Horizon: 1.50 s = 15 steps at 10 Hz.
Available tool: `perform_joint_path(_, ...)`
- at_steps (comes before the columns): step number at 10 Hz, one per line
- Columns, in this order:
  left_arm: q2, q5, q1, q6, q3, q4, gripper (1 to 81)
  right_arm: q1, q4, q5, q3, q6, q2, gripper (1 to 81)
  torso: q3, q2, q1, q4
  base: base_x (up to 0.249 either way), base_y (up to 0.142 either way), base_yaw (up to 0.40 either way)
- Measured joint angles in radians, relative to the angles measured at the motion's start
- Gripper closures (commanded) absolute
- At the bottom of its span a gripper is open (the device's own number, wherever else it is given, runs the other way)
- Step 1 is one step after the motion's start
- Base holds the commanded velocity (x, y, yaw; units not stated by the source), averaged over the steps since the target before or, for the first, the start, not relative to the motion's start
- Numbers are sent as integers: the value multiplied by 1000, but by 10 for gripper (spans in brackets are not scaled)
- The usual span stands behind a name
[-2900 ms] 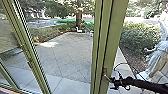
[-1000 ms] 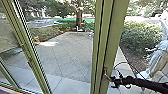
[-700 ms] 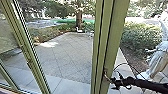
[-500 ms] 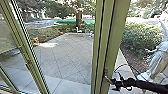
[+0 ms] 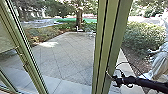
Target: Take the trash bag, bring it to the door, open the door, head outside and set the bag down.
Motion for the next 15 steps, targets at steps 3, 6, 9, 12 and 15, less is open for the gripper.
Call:
perform_joint_path(3,0,2,11,0,0,0,811,20,-2,84,-10,18,-16,10,-2,3,3,1,0,0,0)
perform_joint_path(6,0,2,9,0,0,0,811,66,-18,16,30,0,-70,10,-3,4,5,1,0,0,0)
perform_joint_path(9,0,1,11,0,0,-1,811,110,-53,-88,65,-23,-105,10,-4,4,5,1,0,0,0)
perform_joint_path(12,0,1,11,0,0,-4,811,145,-106,-109,107,-44,-134,10,-5,4,5,1,0,0,0)
perform_joint_path(15,0,1,11,0,0,-4,811,191,-175,-126,111,-47,-150,10,-5,4,5,1,0,0,0)
